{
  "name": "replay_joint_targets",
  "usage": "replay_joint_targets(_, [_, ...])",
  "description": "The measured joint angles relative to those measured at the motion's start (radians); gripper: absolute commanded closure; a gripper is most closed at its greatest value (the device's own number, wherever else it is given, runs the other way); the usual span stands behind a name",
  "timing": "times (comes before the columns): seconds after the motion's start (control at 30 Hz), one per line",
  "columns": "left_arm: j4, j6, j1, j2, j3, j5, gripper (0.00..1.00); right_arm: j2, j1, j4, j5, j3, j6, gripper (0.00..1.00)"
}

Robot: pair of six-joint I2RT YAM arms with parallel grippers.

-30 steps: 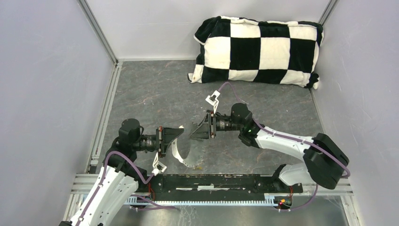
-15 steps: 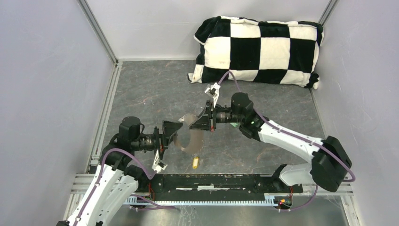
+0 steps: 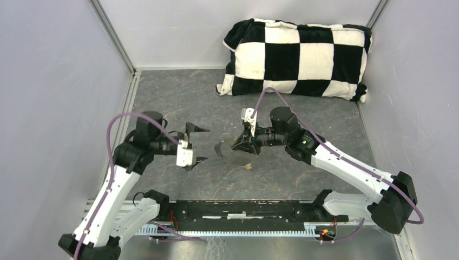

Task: Put the keys on the keyring
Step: Adjust the key on the keyring.

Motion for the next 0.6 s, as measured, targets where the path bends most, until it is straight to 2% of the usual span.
replay_joint_targets(0.1, [0.025,-0.247,0.000,0.080,0.041,0.108,0.00,0.000,0.000,-0.040,-0.013,0.014,-0.039,0.92])
replay_joint_targets(0.17, [0.033,-0.356,0.000,0.111,0.025,0.178,0.00,0.000,0.001,-0.049,-0.026,0.022,-0.051,0.92])
replay_joint_targets(0.37, [0.110,-0.563,0.000,0.098,-0.088,0.293,0.00,-0.002,0.042,-0.058,-0.074,0.026,-0.076,0.94])
replay_joint_targets(0.43, [0.142,-0.606,0.000,0.084,-0.094,0.303,0.00,-0.006,0.069,-0.063,-0.089,0.026,-0.093,0.99])
replay_joint_targets(0.5, [0.158,-0.612,0.000,0.069,-0.089,0.306,0.00,-0.016,0.095,-0.063,-0.106,0.024,-0.113,1.00])
replay_joint_targets(0.6, [0.098,-0.511,0.000,0.063,-0.050,0.291,0.00,-0.036,0.117,-0.063,-0.151,0.018,-0.126,0.99])
